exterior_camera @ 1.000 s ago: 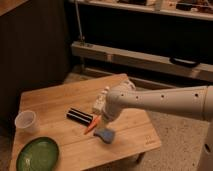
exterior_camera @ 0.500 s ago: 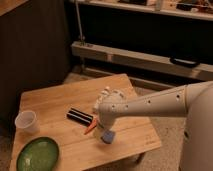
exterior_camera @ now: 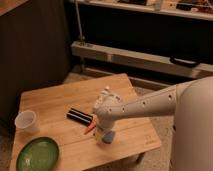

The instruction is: Place the white sponge in the ceramic bowl

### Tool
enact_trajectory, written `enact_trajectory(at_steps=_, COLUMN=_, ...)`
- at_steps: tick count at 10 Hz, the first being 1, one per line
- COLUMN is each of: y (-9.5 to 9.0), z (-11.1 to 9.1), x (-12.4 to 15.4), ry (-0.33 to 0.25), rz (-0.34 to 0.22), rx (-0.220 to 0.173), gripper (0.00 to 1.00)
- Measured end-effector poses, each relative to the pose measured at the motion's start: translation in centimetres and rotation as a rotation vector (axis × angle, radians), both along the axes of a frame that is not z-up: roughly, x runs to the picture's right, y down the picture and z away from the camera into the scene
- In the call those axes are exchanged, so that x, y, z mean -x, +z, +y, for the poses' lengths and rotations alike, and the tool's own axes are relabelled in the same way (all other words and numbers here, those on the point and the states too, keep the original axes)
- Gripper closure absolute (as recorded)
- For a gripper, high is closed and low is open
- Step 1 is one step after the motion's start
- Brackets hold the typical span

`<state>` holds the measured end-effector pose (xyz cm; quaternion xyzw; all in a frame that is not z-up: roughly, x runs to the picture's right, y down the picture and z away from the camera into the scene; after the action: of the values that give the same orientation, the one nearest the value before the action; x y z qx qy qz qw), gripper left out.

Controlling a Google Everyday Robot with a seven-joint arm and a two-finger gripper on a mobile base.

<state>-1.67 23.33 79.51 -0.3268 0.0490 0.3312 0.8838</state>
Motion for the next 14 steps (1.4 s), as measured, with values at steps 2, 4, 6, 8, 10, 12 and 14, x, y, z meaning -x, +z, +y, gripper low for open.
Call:
enact_trajectory(at_steps=2, y=0.4, z=0.1, x=-0.4, ry=0.004, rz=0.025, rx=0.009, gripper=0.36)
enact_trajectory(at_steps=4, y=0.9, z=0.6, x=-0.2, ry=0.012, rz=0.036, rx=0.033, gripper=0.54)
enact_trajectory(at_steps=6, y=1.1, z=0.9, x=-0.1, ry=0.016, rz=0.042, rx=0.052, gripper=0.73)
enact_trajectory(at_steps=8, y=0.9, z=0.9, x=-0.2, ry=0.027, rz=0.043, rx=0.057, gripper=0.93)
enact_trajectory(at_steps=10, y=-0.3, z=-0.3, x=0.2, ry=0.050, rz=0.020, rx=0.035, gripper=1.00)
enact_trajectory(at_steps=12, y=-4.0, z=-2.9, x=2.7, ry=0.045, rz=-0.038, rx=-0.005, gripper=1.00)
enact_trajectory(at_steps=14, y=-8.4, z=-5.6, x=5.6, ry=0.020, rz=-0.101, rx=-0.032, gripper=1.00)
